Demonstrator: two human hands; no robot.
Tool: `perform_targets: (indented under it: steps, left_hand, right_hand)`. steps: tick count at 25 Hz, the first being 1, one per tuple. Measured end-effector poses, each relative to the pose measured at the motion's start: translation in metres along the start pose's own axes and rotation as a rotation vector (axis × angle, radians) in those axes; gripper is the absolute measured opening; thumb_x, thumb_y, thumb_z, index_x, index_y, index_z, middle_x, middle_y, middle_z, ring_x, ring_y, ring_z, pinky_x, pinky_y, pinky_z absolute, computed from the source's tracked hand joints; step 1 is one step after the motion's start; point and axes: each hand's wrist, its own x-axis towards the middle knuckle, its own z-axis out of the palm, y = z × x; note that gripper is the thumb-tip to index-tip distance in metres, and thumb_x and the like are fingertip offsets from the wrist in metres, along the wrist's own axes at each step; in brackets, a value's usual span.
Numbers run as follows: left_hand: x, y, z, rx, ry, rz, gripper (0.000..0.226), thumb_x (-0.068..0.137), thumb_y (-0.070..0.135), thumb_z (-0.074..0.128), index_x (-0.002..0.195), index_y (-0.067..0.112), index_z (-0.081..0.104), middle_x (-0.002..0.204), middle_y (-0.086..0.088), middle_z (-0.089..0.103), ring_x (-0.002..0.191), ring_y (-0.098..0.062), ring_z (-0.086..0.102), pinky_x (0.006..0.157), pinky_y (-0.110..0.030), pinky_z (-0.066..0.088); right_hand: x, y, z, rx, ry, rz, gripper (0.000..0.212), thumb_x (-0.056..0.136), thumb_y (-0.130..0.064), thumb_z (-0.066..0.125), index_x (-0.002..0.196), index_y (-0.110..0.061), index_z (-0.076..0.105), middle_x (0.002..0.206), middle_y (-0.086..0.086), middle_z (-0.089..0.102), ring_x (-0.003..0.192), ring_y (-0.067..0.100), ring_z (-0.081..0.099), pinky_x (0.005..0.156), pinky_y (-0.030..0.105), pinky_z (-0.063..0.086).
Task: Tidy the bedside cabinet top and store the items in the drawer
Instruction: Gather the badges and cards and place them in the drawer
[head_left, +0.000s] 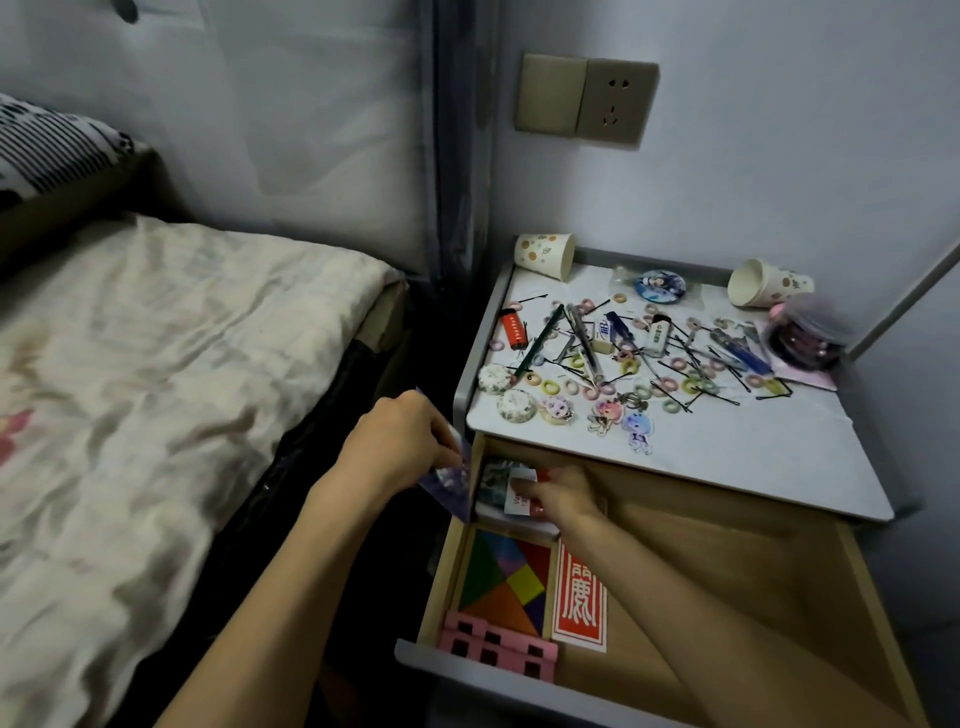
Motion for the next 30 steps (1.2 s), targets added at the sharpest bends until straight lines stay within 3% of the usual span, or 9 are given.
perform_targets:
  steps: [5, 8, 11, 14, 18, 21, 23, 26, 30]
  left_hand:
    - [0.001, 0.0, 0.002, 0.01, -0.021, 0.003, 0.004, 0.079, 0.02, 0.079, 0.076, 0.022, 0.076, 0.065, 0.005, 0.066, 0.074, -0.015, 0.069, 0.061, -0.029, 0.055]
    - [0.002, 0.0, 0.003, 0.003, -0.031, -0.002, 0.002, 0.078, 0.021, 0.08, 0.078, 0.022, 0.078, 0.065, 0.005, 0.066, 0.073, -0.014, 0.069, 0.06, -0.029, 0.055]
    - [0.002, -0.001, 0.005, 0.004, -0.042, 0.003, 0.002, 0.077, 0.022, 0.081, 0.078, 0.022, 0.079, 0.064, 0.006, 0.066, 0.071, -0.012, 0.068, 0.056, -0.026, 0.053]
    - [0.002, -0.001, 0.005, -0.001, -0.054, 0.005, 0.003, 0.077, 0.022, 0.081, 0.075, 0.023, 0.078, 0.066, 0.005, 0.068, 0.072, -0.013, 0.069, 0.059, -0.029, 0.058]
    - [0.002, 0.002, 0.007, 0.01, -0.064, 0.016, 0.002, 0.077, 0.023, 0.081, 0.077, 0.023, 0.079, 0.069, 0.003, 0.069, 0.073, -0.013, 0.069, 0.063, -0.03, 0.06]
    - [0.002, 0.003, 0.008, 0.016, -0.079, 0.021, 0.004, 0.077, 0.021, 0.081, 0.074, 0.023, 0.078, 0.071, 0.001, 0.071, 0.072, -0.013, 0.069, 0.058, -0.026, 0.056]
    - [0.003, 0.003, 0.008, 0.019, -0.101, 0.021, 0.009, 0.077, 0.02, 0.08, 0.072, 0.026, 0.076, 0.073, 0.0, 0.071, 0.074, -0.013, 0.069, 0.06, -0.027, 0.057]
    - [0.004, 0.003, 0.008, 0.016, -0.129, 0.014, 0.009, 0.076, 0.019, 0.08, 0.074, 0.026, 0.076, 0.08, -0.001, 0.073, 0.078, -0.014, 0.069, 0.066, -0.029, 0.058]
    - [0.005, 0.004, 0.008, -0.001, -0.149, 0.027, 0.014, 0.076, 0.017, 0.08, 0.073, 0.029, 0.075, 0.082, 0.002, 0.073, 0.079, -0.01, 0.068, 0.059, -0.018, 0.047]
  right_hand:
    - [0.005, 0.003, 0.005, -0.077, 0.004, -0.029, 0.025, 0.084, 0.001, 0.07, 0.108, 0.006, 0.065, 0.11, 0.025, 0.068, 0.1, 0.036, 0.067, 0.088, 0.045, 0.055]
    - [0.002, 0.006, 0.003, -0.114, 0.006, -0.036, 0.027, 0.083, -0.001, 0.072, 0.109, 0.005, 0.065, 0.105, 0.02, 0.069, 0.093, 0.031, 0.069, 0.068, 0.028, 0.057]
    - [-0.003, 0.007, -0.008, -0.125, 0.018, -0.047, 0.025, 0.085, -0.003, 0.07, 0.108, 0.005, 0.066, 0.097, 0.015, 0.069, 0.071, 0.019, 0.065, 0.049, 0.014, 0.05]
    - [-0.007, 0.008, -0.025, -0.075, 0.027, 0.002, 0.027, 0.092, -0.013, 0.065, 0.11, 0.007, 0.061, 0.089, 0.019, 0.068, 0.064, 0.023, 0.065, 0.053, 0.026, 0.054]
    - [-0.005, 0.013, -0.045, -0.246, 0.074, 0.013, 0.035, 0.097, -0.028, 0.058, 0.108, 0.005, 0.057, 0.075, 0.016, 0.064, 0.054, 0.021, 0.056, 0.055, 0.029, 0.045]
    - [-0.005, 0.012, -0.048, -0.277, 0.016, 0.034, 0.019, 0.1, -0.018, 0.051, 0.106, 0.0, 0.052, 0.06, 0.007, 0.059, 0.045, 0.013, 0.053, 0.047, 0.024, 0.043]
    - [-0.005, 0.01, -0.044, -0.268, -0.01, 0.044, 0.009, 0.099, -0.008, 0.05, 0.095, -0.001, 0.051, 0.058, 0.01, 0.061, 0.042, 0.013, 0.056, 0.044, 0.022, 0.046]
    - [-0.002, 0.013, -0.036, -0.277, -0.003, 0.001, 0.019, 0.096, -0.005, 0.056, 0.078, -0.003, 0.05, 0.055, 0.014, 0.061, 0.039, 0.014, 0.058, 0.041, 0.02, 0.047]
    - [0.0, 0.015, -0.026, -0.354, 0.034, -0.04, 0.023, 0.095, -0.011, 0.06, 0.073, -0.007, 0.052, 0.055, 0.011, 0.059, 0.043, 0.015, 0.057, 0.042, 0.02, 0.046]
